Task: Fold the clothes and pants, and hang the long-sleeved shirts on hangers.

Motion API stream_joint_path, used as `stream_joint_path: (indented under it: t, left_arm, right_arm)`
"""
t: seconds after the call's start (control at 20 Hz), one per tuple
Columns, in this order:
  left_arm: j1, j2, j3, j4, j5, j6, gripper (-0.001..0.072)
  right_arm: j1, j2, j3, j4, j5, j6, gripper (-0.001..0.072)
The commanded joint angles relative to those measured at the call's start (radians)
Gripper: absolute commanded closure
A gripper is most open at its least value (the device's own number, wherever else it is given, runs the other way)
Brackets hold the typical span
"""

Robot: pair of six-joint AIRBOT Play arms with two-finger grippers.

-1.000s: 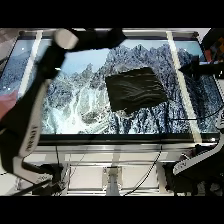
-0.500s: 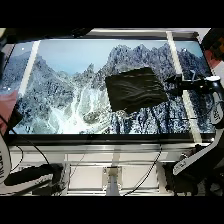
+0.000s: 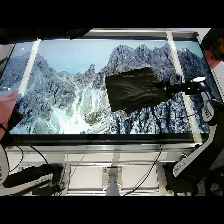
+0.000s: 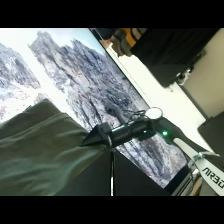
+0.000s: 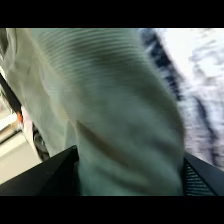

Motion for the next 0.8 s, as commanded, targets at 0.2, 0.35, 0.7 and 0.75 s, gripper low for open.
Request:
stream_joint_path:
  t: [0.2, 0.35, 0.7, 0.75]
  left_arm:
    - [0.001, 0.001, 0.000, -0.012, -0.006, 0.000, 0.0667]
    - [0.001, 0.001, 0.000, -0.027, -0.013, 0.000, 0.0667]
    - [0.001, 0.001, 0.000, -0.034, -0.012, 0.000, 0.0666]
    - [0.001, 0.001, 0.000, -0.034, -0.013, 0.000, 0.0667]
  right_arm:
    - [0.069, -0.018, 0.014, 0.053, 0.051, -0.033, 0.0698]
    - [0.024, 0.005, 0.065, 0.050, 0.095, -0.037, 0.0703]
    - [-0.237, 0.254, 0.071, -0.343, 0.079, 0.088, 0.0704]
    - [-0.285, 0.275, 0.071, -0.423, 0.087, 0.102, 0.0705]
